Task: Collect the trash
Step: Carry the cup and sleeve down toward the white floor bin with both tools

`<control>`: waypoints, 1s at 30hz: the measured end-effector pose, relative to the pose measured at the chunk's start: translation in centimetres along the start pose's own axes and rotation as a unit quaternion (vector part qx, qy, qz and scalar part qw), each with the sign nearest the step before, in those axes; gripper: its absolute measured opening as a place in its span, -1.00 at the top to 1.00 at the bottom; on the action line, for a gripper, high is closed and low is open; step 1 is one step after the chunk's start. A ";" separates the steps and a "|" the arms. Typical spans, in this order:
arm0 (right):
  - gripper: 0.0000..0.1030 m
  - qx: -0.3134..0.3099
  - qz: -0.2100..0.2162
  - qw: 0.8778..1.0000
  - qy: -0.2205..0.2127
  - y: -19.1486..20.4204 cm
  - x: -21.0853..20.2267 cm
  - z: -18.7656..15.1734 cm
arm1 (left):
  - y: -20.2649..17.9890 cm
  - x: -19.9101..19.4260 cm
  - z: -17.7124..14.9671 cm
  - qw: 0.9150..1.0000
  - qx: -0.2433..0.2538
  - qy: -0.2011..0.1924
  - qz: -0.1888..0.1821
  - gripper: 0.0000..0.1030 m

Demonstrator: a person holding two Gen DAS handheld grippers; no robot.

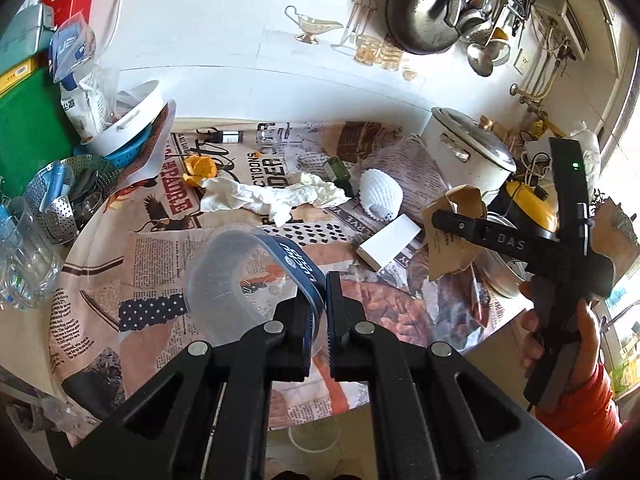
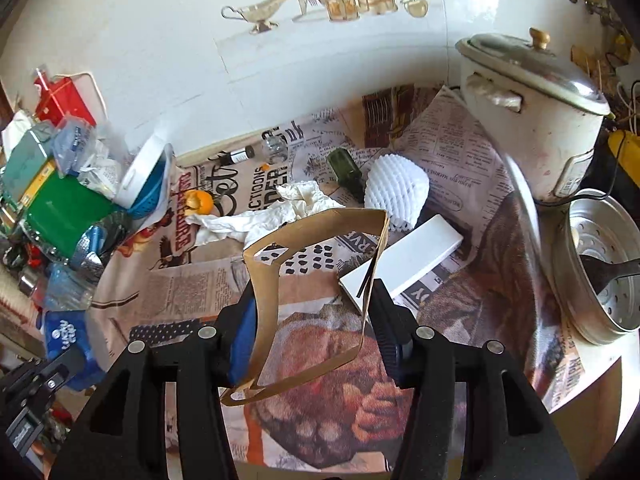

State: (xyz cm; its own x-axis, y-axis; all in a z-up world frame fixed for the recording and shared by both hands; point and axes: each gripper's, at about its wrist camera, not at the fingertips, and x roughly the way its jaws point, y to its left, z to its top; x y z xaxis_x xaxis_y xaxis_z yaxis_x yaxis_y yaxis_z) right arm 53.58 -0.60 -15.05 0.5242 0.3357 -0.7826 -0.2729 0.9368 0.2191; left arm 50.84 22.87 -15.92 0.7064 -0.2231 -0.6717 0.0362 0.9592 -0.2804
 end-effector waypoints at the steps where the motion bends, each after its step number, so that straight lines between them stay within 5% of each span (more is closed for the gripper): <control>1: 0.04 -0.003 0.004 1.000 -0.007 -0.2 -1.4 -0.4 | -0.8 -0.4 -0.2 1.000 0.001 -0.002 -0.003 0.91; 15: 0.00 -0.038 0.060 0.997 -0.020 -5.8 -11.7 -9.7 | -13.6 -4.7 -8.9 1.000 0.002 -0.010 0.005 0.91; 22: -0.01 -0.052 0.070 0.996 0.026 -9.1 -13.4 -15.4 | -18.3 -3.9 -15.5 0.999 -0.029 0.031 0.011 0.91; 30: -0.04 -0.039 0.081 0.993 0.071 -12.3 -11.1 -20.5 | -19.3 0.1 -21.9 0.993 -0.041 0.113 0.018 0.91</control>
State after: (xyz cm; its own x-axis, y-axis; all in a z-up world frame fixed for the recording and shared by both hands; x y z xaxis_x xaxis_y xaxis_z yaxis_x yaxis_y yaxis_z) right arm 34.57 -17.89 -20.98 0.3508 0.4582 -0.8167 -0.4088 0.8596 0.3067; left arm 34.69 0.54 -25.56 0.5285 -0.2304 -0.8171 -0.0515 0.9520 -0.3018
